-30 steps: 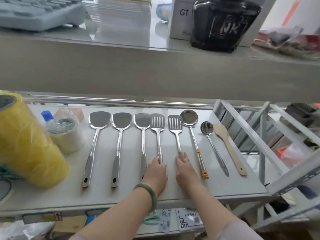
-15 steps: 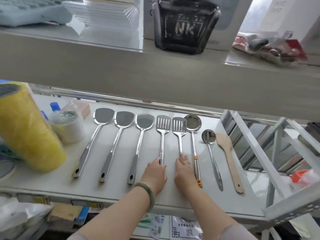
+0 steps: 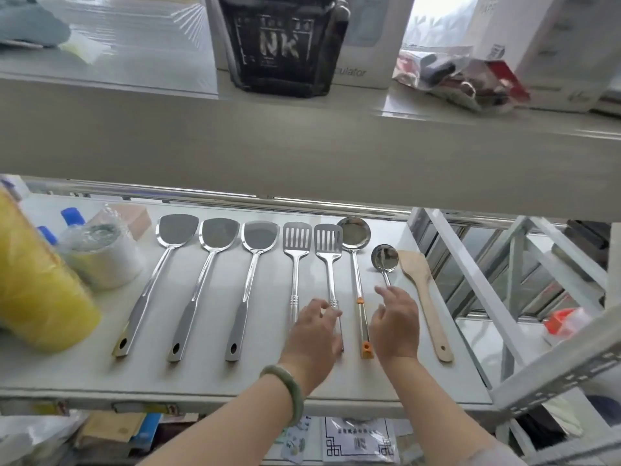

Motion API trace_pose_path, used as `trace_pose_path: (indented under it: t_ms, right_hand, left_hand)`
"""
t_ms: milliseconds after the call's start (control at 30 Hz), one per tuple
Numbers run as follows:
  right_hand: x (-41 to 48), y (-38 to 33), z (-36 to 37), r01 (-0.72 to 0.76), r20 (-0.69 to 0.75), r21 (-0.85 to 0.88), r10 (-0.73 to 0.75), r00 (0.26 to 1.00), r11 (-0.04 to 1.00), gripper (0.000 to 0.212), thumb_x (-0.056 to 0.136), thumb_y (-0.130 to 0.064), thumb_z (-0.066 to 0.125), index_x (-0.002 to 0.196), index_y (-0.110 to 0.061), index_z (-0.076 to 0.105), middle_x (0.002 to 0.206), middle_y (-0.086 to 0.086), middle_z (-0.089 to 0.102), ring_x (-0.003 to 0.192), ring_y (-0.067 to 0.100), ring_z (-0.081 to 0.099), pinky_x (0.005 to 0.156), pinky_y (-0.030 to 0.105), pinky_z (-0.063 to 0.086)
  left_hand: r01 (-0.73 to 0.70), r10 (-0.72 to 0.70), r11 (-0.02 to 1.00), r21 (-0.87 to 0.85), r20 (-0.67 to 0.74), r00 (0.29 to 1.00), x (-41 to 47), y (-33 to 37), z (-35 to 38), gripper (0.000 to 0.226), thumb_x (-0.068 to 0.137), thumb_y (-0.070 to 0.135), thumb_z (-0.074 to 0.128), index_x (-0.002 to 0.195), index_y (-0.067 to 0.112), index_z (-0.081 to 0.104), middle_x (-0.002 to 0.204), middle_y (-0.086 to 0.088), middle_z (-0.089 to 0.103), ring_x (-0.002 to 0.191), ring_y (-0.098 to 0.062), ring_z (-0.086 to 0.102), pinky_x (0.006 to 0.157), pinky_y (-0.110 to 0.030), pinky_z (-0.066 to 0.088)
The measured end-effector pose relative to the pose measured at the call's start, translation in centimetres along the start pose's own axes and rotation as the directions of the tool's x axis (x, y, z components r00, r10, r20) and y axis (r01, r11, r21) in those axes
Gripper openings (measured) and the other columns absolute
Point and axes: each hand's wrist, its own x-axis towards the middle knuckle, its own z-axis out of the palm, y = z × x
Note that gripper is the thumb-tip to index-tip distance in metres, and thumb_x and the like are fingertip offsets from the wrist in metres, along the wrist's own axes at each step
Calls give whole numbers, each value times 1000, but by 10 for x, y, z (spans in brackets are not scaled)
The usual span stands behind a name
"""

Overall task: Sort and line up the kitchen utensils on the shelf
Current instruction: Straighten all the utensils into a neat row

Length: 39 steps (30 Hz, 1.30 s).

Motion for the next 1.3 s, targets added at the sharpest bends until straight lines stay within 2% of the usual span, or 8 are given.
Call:
trace_pose_path:
  t_ms: [100, 200, 400, 567, 967, 1167, 1233, 1300]
  right_hand:
    - [5, 34, -13, -218, 206, -201, 259, 944, 955, 35, 89, -17, 54, 123, -15, 60, 115, 16, 56, 109, 32, 52, 94, 35, 42]
    - [4, 48, -17, -221, 315, -255, 297, 902, 941, 35, 91, -27, 52, 125, -22, 59, 114, 13, 56, 106, 30, 55, 89, 34, 45]
    - [8, 61, -22, -192, 328, -241, 266, 906, 951, 32, 91, -26, 50, 120, -20, 62, 110, 15, 61, 104, 31, 57, 86, 31, 46]
    - [7, 73, -27, -198, 329, -213, 262, 907, 957, 29, 91, -26, 48, 114, -18, 63, 107, 14, 61, 100, 30, 57, 81, 32, 48]
    - [4, 76, -32, -140, 344, -210, 207, 916, 968, 25, 90, -24, 46, 108, -14, 60, 107, 15, 57, 98, 31, 56, 80, 34, 48]
    - [-4, 79, -33, -85, 348, -222, 160, 924, 971, 27, 93, -24, 44, 114, -14, 58, 102, 12, 57, 96, 26, 56, 76, 30, 44]
    - [-5, 79, -35, -92, 305, -174, 143, 942, 980, 27, 93, -27, 47, 110, -12, 61, 99, 12, 58, 95, 28, 57, 74, 30, 43]
    - [-2, 85, -38, -100, 195, -113, 121, 973, 989, 31, 91, -24, 51, 116, -10, 62, 99, 14, 58, 96, 29, 55, 78, 32, 42]
  left_hand:
    - [23, -16, 997, -72, 106, 994, 3, 33, 13, 45, 92, 37, 47, 135, 22, 42, 130, -5, 43, 119, -21, 47, 104, -31, 37]
    - [141, -125, 987, -72, 188, 974, 12, 52, 26, 50, 92, 39, 49, 136, 19, 39, 130, -8, 44, 117, -24, 51, 101, -32, 40]
    - [247, -237, 969, -15, 228, 944, 29, 63, 40, 53, 92, 30, 51, 141, 19, 34, 135, -11, 43, 123, -27, 47, 104, -34, 38]
    - [254, -240, 966, -40, 218, 946, 33, 79, 52, 51, 89, 28, 53, 138, 19, 40, 129, -12, 47, 116, -28, 51, 99, -35, 42]
    - [291, -271, 952, -99, 174, 947, 21, 99, 73, 58, 87, 27, 54, 142, 23, 36, 126, -11, 44, 113, -26, 54, 97, -31, 43]
    - [267, -250, 960, -81, 172, 953, 21, 98, 70, 57, 87, 33, 54, 141, 25, 37, 123, -11, 46, 110, -26, 56, 96, -32, 45]
    - [262, -245, 961, -85, 173, 954, 21, 96, 69, 57, 87, 35, 53, 141, 26, 36, 124, -10, 46, 111, -25, 55, 95, -33, 45]
    - [250, -230, 964, -91, 189, 955, 19, 95, 69, 62, 86, 38, 54, 142, 26, 32, 126, -9, 44, 111, -24, 54, 97, -33, 45]
